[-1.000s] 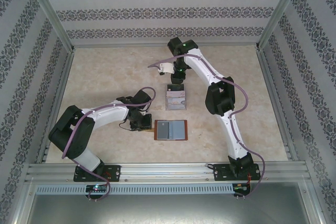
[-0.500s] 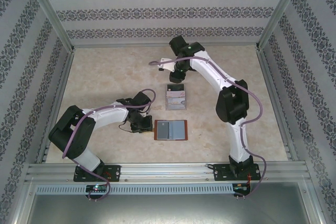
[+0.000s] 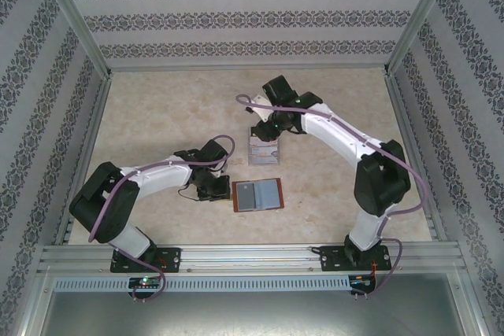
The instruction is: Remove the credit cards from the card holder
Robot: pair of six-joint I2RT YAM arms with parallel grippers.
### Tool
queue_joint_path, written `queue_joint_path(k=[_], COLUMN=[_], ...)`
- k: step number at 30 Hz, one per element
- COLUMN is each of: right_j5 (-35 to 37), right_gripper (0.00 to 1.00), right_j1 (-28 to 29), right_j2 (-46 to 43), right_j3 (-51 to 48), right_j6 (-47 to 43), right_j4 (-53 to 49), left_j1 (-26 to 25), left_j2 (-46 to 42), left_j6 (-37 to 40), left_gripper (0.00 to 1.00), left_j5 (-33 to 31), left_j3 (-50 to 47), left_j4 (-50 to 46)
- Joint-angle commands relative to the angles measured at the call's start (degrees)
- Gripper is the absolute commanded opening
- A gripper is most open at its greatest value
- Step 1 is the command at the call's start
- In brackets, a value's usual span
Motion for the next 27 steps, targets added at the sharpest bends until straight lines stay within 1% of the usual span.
queue_joint_path(k=[1, 5, 10, 13, 20, 27], right_j5=[-1.04, -3.1, -8.91, -9.89, -12.72, -12.6], right_gripper=[0.31, 0.26, 0.2, 0.18, 0.16, 0.17], right_j1=[0.86, 1.79, 3.56, 5.73, 9.11, 12.94], right_j2=[-4.03, -8.27, -12.58, -13.45, -13.65, -11.68], right_j3=[-6.77, -14.42, -22.85, -24.65, -26.55, -27.99], right_j6=[16.35, 27.26, 41.32, 47.49, 58.74, 62.77], right_j4=[7.84, 13.2, 21.96, 22.97, 21.7, 22.06], left_j1=[-0.38, -0.35, 0.31, 0.41, 0.46, 0.41], left_j2=[-1.32, -1.15, 1.43, 3.28, 4.18, 3.07], left_j6=[-0.18, -0.3, 0.31, 1.01, 1.25, 0.97], left_gripper=[0.1, 0.1, 0.1, 0.1, 0.09, 0.08], left_j5=[-1.66, -1.71, -1.53, -1.47, -0.83, -0.61], left_j3=[0.57, 1.08, 1.78, 2.95, 2.54, -0.3], left_j4=[-0.27, 1.15, 3.45, 3.77, 4.3, 5.4])
